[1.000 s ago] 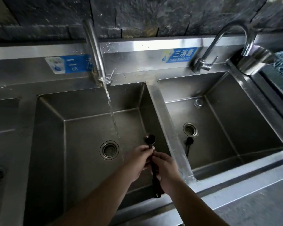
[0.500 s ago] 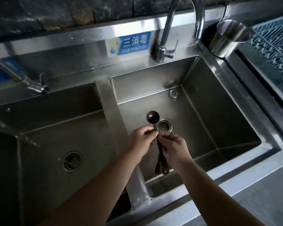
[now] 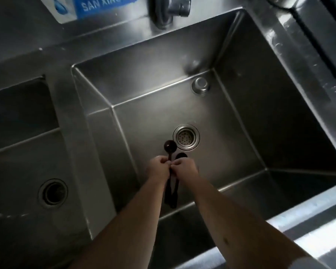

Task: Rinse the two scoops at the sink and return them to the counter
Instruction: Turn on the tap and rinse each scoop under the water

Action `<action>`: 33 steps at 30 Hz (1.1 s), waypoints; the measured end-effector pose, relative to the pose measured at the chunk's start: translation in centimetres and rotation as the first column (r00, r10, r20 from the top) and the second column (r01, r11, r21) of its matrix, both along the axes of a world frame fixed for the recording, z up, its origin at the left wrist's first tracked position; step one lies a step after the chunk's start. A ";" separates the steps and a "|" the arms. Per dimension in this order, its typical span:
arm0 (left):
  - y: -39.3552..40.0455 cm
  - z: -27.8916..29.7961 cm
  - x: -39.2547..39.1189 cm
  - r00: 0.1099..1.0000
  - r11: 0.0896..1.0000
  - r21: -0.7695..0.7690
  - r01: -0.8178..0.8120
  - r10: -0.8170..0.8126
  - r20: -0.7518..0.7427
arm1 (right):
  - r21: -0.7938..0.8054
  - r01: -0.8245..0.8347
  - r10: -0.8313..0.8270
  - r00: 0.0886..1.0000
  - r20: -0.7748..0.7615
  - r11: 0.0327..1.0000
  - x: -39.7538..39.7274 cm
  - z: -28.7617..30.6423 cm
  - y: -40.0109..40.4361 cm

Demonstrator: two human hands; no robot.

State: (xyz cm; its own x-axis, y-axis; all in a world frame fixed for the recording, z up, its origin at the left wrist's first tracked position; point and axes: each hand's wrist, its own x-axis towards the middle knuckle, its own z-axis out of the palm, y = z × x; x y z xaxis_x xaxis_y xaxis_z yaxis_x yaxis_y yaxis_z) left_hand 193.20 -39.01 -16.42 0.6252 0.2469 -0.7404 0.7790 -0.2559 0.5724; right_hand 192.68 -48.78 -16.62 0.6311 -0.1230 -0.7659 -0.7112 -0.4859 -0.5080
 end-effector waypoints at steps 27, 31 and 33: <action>4.8 10.1 2.9 0.922 0.947 0.281 0.158 -0.243 0.300 | -0.133 -0.146 0.168 0.970 0.177 0.980 1.8 9.9 4.8; 10.0 16.7 2.4 0.812 0.943 0.272 0.190 -0.307 0.497 | -0.112 -0.224 0.249 0.908 0.336 0.968 1.4 16.2 9.2; 13.1 19.1 1.1 0.776 0.929 0.306 0.210 -0.349 0.526 | -0.134 -0.272 0.304 0.862 0.407 0.953 0.7 18.7 11.9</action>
